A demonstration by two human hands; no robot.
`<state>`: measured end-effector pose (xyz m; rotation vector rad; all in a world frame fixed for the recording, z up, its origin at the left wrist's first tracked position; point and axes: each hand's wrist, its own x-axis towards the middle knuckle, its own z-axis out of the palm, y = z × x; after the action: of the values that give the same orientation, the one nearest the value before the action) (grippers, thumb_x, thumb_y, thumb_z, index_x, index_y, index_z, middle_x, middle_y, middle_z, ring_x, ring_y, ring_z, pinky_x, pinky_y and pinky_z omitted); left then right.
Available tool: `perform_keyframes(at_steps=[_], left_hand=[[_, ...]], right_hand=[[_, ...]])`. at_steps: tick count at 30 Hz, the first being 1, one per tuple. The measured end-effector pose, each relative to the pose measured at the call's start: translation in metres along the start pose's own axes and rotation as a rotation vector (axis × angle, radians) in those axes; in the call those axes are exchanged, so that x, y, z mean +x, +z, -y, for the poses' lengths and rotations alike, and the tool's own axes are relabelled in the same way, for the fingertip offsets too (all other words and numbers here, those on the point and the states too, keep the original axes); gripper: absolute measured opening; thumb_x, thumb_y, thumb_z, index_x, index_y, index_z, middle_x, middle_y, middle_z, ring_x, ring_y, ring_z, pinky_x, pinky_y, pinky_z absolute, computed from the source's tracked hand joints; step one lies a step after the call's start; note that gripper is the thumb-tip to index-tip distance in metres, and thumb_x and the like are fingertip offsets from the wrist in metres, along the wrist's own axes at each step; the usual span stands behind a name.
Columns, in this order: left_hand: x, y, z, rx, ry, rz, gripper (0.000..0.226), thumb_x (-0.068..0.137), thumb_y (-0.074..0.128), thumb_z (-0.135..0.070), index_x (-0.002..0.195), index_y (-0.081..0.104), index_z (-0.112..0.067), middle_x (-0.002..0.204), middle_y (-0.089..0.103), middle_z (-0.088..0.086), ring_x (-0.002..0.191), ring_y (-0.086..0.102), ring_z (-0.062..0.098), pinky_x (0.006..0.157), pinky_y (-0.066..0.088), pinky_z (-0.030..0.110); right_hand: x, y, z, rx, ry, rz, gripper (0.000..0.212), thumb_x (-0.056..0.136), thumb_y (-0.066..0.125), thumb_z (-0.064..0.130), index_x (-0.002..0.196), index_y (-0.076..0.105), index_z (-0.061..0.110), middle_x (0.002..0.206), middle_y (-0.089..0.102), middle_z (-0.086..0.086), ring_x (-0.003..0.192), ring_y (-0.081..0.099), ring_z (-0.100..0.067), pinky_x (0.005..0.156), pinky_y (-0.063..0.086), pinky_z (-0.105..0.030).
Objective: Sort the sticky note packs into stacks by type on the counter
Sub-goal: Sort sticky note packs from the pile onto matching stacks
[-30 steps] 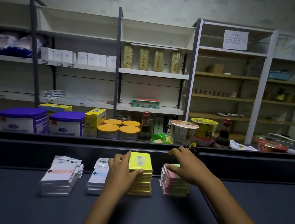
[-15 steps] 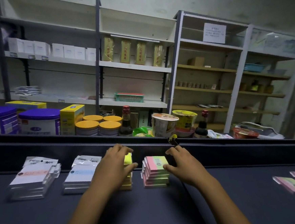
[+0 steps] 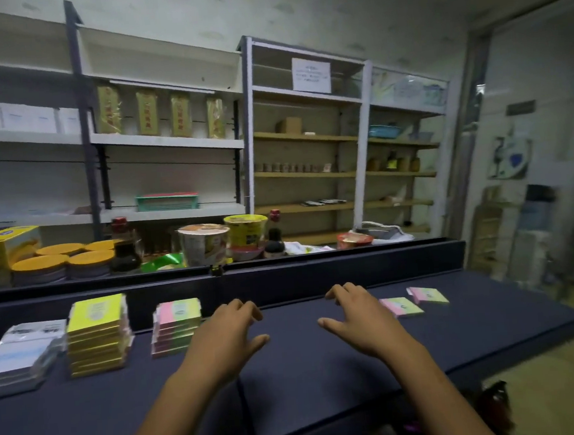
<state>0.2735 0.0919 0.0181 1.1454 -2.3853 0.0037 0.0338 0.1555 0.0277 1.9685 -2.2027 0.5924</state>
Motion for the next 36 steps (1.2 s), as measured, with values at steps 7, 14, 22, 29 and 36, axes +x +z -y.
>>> perform_keyframes(at_steps=[7, 14, 22, 29, 36], left_hand=[[-0.004, 0.024, -0.101, -0.017, 0.027, 0.029, 0.041, 0.093, 0.054, -0.053, 0.128, 0.047, -0.032, 0.127, 0.05, -0.012, 0.114, 0.05, 0.011, 0.085, 0.046, 0.026], [-0.001, 0.047, -0.173, -0.055, 0.067, 0.045, 0.041, 0.094, 0.052, -0.053, 0.129, 0.046, -0.032, 0.128, 0.05, -0.011, 0.115, 0.049, 0.011, 0.087, 0.048, 0.028], [0.023, 0.069, -0.213, -0.094, 0.108, 0.049, 0.041, 0.094, 0.052, -0.053, 0.129, 0.047, -0.031, 0.128, 0.051, -0.01, 0.115, 0.05, 0.01, 0.086, 0.047, 0.027], [0.061, 0.107, -0.219, -0.139, 0.097, 0.078, 0.04, 0.094, 0.053, -0.052, 0.128, 0.048, -0.031, 0.127, 0.051, -0.01, 0.116, 0.049, 0.009, 0.086, 0.045, 0.025], [0.119, 0.148, -0.211, -0.177, 0.08, 0.102, 0.039, 0.092, 0.056, -0.051, 0.126, 0.049, -0.032, 0.125, 0.053, -0.011, 0.114, 0.05, 0.009, 0.084, 0.046, 0.025]], right_hand=[[-0.06, -0.04, -0.087, -0.025, 0.064, 0.012, 0.054, 0.092, 0.056, 0.055, 0.136, 0.044, 0.025, 0.132, 0.047, 0.005, 0.125, 0.046, -0.016, 0.098, 0.048, -0.037], [-0.104, -0.066, -0.143, -0.041, 0.12, 0.008, 0.053, 0.091, 0.057, 0.055, 0.135, 0.046, 0.027, 0.135, 0.047, 0.004, 0.126, 0.047, -0.017, 0.099, 0.047, -0.037], [-0.115, -0.078, -0.189, -0.06, 0.184, -0.002, 0.056, 0.091, 0.057, 0.057, 0.136, 0.044, 0.027, 0.133, 0.047, 0.006, 0.125, 0.047, -0.015, 0.099, 0.047, -0.035], [-0.086, -0.063, -0.225, -0.071, 0.208, 0.032, 0.055, 0.092, 0.056, 0.057, 0.136, 0.044, 0.027, 0.132, 0.047, 0.006, 0.126, 0.045, -0.015, 0.1, 0.046, -0.035], [-0.038, -0.043, -0.262, -0.1, 0.221, 0.051, 0.056, 0.092, 0.056, 0.057, 0.136, 0.044, 0.025, 0.132, 0.048, 0.004, 0.126, 0.046, -0.016, 0.1, 0.046, -0.036]])
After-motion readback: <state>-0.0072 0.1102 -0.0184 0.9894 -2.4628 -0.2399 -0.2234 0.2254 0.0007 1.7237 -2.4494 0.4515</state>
